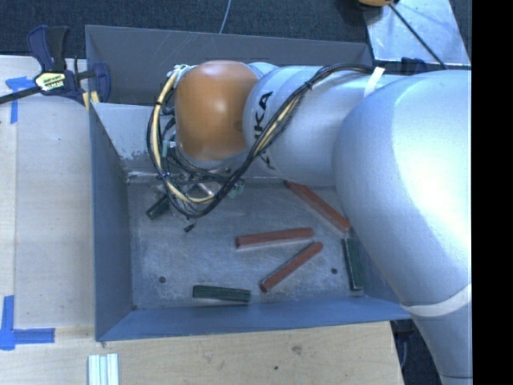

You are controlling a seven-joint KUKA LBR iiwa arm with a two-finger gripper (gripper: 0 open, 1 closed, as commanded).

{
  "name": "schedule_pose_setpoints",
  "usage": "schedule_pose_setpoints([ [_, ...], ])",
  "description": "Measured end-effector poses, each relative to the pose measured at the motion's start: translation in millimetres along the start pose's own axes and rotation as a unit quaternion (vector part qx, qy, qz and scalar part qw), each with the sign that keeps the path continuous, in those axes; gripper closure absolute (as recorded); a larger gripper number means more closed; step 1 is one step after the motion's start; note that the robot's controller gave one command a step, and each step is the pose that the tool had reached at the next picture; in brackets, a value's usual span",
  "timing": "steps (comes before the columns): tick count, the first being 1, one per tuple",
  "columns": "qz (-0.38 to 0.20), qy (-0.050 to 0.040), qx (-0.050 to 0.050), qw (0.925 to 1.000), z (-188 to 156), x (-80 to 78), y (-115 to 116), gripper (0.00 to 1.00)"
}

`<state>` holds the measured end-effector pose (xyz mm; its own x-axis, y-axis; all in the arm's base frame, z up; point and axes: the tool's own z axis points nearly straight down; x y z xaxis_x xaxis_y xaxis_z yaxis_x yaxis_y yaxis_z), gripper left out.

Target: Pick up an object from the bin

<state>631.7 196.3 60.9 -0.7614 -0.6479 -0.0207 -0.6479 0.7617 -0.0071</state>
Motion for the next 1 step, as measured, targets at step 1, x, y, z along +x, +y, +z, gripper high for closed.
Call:
schedule_pose_setpoints([
  [1,0.030,0.0072,-0.003,0.9995,-26.2,-2.1,-2.6,1.00],
])
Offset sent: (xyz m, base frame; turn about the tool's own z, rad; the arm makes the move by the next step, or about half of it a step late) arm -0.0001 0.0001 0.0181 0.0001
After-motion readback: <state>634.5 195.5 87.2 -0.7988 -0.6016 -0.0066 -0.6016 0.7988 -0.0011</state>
